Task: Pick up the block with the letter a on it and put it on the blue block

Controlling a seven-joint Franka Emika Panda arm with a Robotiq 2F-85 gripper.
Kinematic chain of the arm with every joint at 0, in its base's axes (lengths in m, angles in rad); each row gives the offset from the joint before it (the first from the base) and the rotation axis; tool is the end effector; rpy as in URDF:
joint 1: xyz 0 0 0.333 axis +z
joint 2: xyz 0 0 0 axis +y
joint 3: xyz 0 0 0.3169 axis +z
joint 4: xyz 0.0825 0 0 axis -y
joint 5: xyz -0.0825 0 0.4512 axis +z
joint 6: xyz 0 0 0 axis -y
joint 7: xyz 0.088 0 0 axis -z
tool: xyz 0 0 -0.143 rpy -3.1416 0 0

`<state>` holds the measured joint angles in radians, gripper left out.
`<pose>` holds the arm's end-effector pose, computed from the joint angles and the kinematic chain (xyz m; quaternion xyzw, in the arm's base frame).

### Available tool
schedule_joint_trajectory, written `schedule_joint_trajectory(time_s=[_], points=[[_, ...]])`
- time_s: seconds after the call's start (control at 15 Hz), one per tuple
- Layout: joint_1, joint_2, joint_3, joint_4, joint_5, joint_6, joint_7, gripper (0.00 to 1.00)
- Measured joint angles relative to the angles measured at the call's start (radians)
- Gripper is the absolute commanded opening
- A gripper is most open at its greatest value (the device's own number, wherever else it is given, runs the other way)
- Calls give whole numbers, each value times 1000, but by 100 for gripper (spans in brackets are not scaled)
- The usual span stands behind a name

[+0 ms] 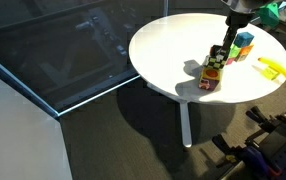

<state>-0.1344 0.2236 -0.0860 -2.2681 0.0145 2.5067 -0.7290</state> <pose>0.5653 -0.1283 0.1732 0.9690 0.2470 0.0047 0.0082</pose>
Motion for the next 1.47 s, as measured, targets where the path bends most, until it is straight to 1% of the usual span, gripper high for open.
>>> schedule_joint_trajectory(time_s=[0.47,0.93,1.0,1.07,1.33,1.47], points=[[0,19,7,0,-2,3,0,100],[-1,28,6,0,-30,21,0,100],[-2,31,5,0,-36,25,1,75],[-3,33,5,0,-44,30,1,74],[-9,34,3,3,-67,37,6,43],[-9,30,3,8,-82,30,15,30]])
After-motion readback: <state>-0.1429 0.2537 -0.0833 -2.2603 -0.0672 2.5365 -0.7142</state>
